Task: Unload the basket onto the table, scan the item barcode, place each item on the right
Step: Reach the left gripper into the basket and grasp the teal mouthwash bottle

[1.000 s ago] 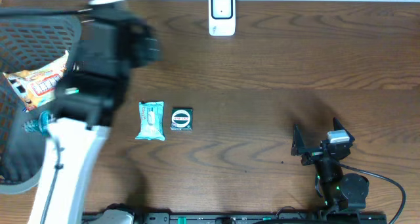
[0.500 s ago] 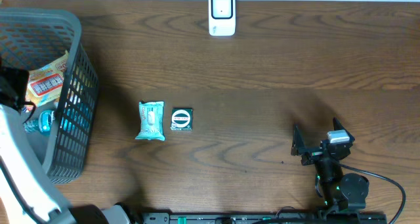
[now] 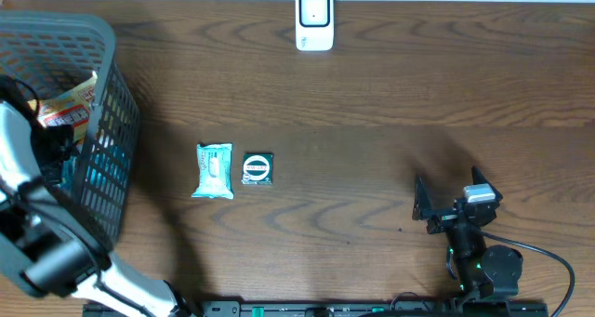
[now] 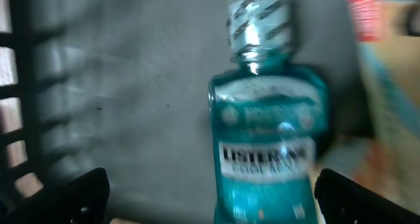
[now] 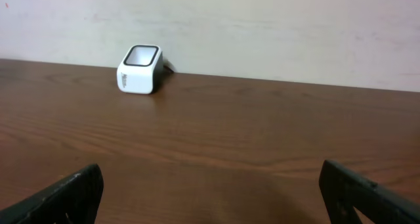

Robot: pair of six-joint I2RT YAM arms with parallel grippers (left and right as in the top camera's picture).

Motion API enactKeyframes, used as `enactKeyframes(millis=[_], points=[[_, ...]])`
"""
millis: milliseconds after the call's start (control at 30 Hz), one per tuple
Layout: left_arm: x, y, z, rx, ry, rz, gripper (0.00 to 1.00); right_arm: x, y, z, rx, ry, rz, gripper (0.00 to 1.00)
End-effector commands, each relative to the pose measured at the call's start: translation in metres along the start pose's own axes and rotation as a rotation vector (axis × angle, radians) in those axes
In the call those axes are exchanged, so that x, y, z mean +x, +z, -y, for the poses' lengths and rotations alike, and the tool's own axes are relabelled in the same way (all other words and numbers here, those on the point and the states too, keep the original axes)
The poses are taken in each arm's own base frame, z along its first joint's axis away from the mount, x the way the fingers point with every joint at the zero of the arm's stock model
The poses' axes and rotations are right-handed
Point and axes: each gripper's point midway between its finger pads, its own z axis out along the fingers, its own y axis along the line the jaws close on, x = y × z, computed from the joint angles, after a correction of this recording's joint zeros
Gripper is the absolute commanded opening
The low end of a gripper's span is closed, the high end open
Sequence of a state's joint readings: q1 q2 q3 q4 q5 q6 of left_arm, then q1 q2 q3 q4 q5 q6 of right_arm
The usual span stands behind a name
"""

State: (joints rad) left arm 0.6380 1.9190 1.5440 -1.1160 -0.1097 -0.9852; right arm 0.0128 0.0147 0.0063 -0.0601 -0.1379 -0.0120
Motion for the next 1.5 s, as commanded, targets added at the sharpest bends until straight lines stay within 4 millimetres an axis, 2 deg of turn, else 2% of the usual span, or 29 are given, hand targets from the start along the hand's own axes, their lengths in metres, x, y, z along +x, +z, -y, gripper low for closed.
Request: enactKeyframes(millis=[0,167,367,500,867,967,1167,1367,1467], points=[[0.000,0.020,-0.002,-0.052,-0.046,-0.017,0.98,0.000,0.000,-0.002,-0.008,-0.005,0.003,0.99],[0.001,0.046,0.003,-0.088,-0.040,-0.032,0.98,0.000,0.000,-0.002,-0.009,-0.005,0.003,0.99],[0.002,0.067,0.006,-0.120,-0.033,-0.040,0.98,0.000,0.000,-0.002,-0.009,-0.005,0.003,0.99],[0.001,0.075,-0.003,-0.172,-0.022,-0.024,0.98,0.000,0.000,-0.002,-0.009,-0.005,0.003,0.99],[0.024,0.091,-0.036,-0.283,-0.016,-0.085,0.98,0.000,0.000,-0.002,-0.008,-0.005,0.003,0.99],[0.029,0.101,-0.042,-0.293,-0.041,-0.085,0.98,0.000,0.000,-0.002,-0.008,-0.005,0.003,0.99],[0.045,0.135,-0.057,-0.283,-0.043,-0.086,0.98,0.000,0.000,-0.002,-0.008,-0.005,0.003,0.99],[0.065,0.157,-0.060,-0.234,-0.054,-0.137,0.99,0.000,0.000,-0.002,-0.008,-0.005,0.003,0.99],[0.065,0.158,-0.060,-0.227,-0.047,-0.135,0.89,0.000,0.000,-0.002,-0.009,-0.005,0.003,0.99]])
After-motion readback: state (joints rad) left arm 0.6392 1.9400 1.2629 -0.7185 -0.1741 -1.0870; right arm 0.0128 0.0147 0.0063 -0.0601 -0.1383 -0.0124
